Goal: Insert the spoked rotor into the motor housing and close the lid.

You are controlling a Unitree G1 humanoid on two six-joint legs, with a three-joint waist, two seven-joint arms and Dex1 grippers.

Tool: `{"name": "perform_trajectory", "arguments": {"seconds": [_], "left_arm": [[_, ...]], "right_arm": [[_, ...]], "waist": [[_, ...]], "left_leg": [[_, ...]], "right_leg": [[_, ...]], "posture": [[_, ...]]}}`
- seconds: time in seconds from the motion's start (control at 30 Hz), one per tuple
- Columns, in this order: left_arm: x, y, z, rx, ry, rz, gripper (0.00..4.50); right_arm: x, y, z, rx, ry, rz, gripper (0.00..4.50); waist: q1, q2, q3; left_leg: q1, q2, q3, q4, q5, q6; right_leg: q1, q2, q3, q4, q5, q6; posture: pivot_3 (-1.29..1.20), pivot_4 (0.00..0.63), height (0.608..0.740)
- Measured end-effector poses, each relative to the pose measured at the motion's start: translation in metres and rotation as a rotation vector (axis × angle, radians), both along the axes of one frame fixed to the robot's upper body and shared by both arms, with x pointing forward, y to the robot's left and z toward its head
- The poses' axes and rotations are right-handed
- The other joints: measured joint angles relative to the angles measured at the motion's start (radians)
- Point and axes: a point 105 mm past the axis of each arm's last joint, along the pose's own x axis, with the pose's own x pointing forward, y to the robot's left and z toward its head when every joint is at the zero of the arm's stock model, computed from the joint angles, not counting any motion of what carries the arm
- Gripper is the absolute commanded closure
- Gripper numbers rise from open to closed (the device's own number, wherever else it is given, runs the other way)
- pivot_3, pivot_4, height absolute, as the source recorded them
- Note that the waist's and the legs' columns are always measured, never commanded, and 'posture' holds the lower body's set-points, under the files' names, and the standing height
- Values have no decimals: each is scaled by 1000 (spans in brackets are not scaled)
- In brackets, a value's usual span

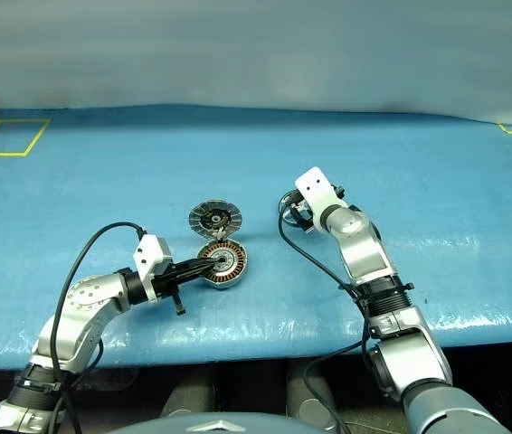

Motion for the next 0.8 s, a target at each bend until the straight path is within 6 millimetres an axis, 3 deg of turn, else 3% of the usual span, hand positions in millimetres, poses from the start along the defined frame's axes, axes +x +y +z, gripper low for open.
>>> {"name": "perform_trajectory", "arguments": {"seconds": [0.6,0.7,0.77,0.8], "left_arm": [[1,2,-2,1,0,26,4473],[1,3,-2,2,-1,30,4500],[1,3,-2,2,-1,31,4500],[1,3,-2,2,0,33,4500]], "right_arm": [[-5,13,-6,-105,-2,99,0],[-5,13,-7,-103,4,102,585],[-6,14,-9,-103,10,106,585],[-6,14,-9,-103,11,106,830]], "waist": [[1,0,0],[1,0,0],[1,0,0],[1,0,0]], "left_leg": [[0,0,0,0,0,0],[0,0,0,0,0,0],[0,0,0,0,0,0],[0,0,0,0,0,0]], "right_leg": [[0,0,0,0,0,0],[0,0,0,0,0,0],[0,0,0,0,0,0],[1,0,0,0,0,0]], "posture": [[0,150,740],[0,150,740],[0,150,740],[0,150,740]]}}
